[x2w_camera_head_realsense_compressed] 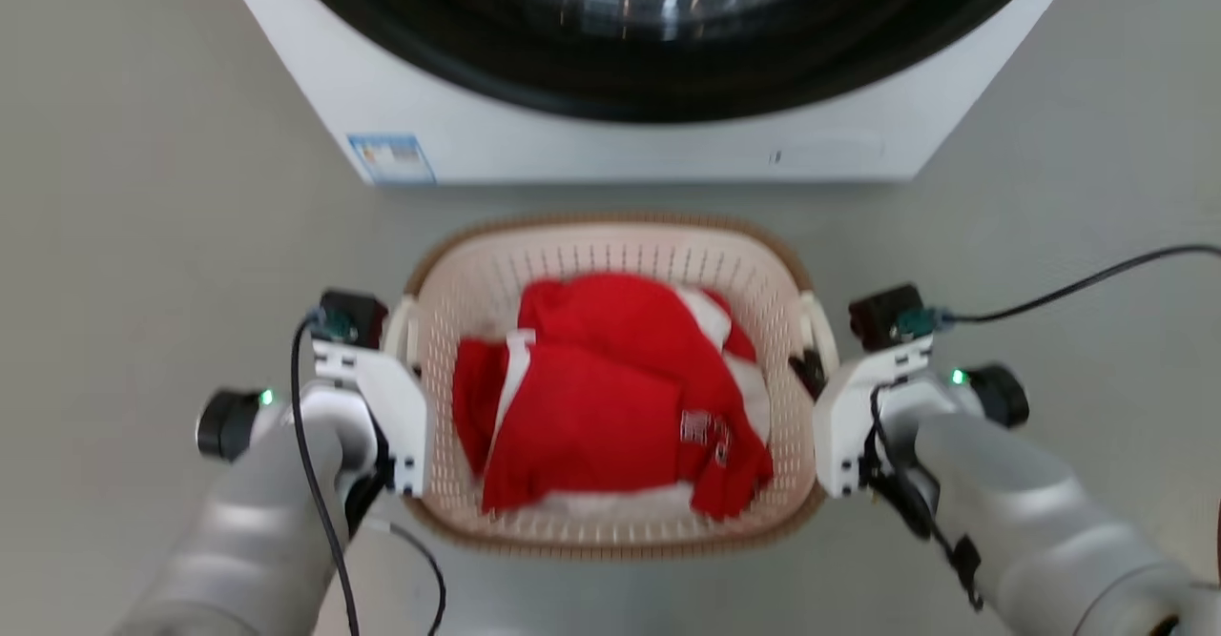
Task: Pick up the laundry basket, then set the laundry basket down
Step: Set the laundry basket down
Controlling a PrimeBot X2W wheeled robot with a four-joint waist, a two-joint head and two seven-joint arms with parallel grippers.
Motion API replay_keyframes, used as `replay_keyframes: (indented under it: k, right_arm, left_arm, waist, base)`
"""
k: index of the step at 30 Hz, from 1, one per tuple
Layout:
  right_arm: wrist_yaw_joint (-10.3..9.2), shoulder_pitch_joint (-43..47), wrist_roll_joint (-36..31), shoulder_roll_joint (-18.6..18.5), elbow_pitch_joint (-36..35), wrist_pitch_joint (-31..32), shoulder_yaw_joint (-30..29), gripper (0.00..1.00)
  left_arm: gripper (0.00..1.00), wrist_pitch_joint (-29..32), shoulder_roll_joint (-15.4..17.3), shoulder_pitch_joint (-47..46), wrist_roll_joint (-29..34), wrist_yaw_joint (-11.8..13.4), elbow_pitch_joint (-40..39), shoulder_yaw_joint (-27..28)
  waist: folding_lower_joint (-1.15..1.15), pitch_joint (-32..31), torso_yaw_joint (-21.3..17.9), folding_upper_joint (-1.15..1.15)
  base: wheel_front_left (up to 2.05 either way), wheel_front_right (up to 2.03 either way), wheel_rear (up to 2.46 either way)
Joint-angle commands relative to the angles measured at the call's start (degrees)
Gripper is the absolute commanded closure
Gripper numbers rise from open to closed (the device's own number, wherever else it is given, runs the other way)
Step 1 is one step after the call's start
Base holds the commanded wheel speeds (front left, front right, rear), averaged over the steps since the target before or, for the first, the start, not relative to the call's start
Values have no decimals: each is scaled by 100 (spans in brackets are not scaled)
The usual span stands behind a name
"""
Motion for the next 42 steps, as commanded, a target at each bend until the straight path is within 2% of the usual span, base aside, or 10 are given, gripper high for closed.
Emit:
replay_keyframes:
  k: [1, 9, 17, 29, 42]
  right_arm:
    - [44, -102, -134, 54, -49, -129, 113, 100]
    - [44, -699, -381, -45, 89, -411, 231, 100]
    - [44, -1093, -566, -148, 252, -629, 296, 100]
    - [44, -1439, -673, -103, 496, -922, 317, 100]
    - [44, -1687, -706, -14, 661, -1146, 271, 100]
  left_arm:
    - [100, -183, 107, -434, 108, 18, -73, 71]
    - [100, -637, 67, -1008, 148, 78, -54, 125]
    - [100, -1124, 21, -1419, 182, 133, -42, 207]
    - [100, -1273, 26, -1747, 304, 154, -105, 337]
    - [100, -1277, 196, -1845, 714, 266, -572, 786]
  waist:
    - [0, 622, 50, 0]
    - [0, 1581, 113, 0]
    - [0, 2171, 157, 0]
    - [0, 2693, 166, 0]
    - [0, 3000, 89, 0]
  base:
    - [0, 0, 0]
    - [0, 0, 0]
    - [0, 0, 0]
    - [0, 0, 0]
    - [0, 0, 0]
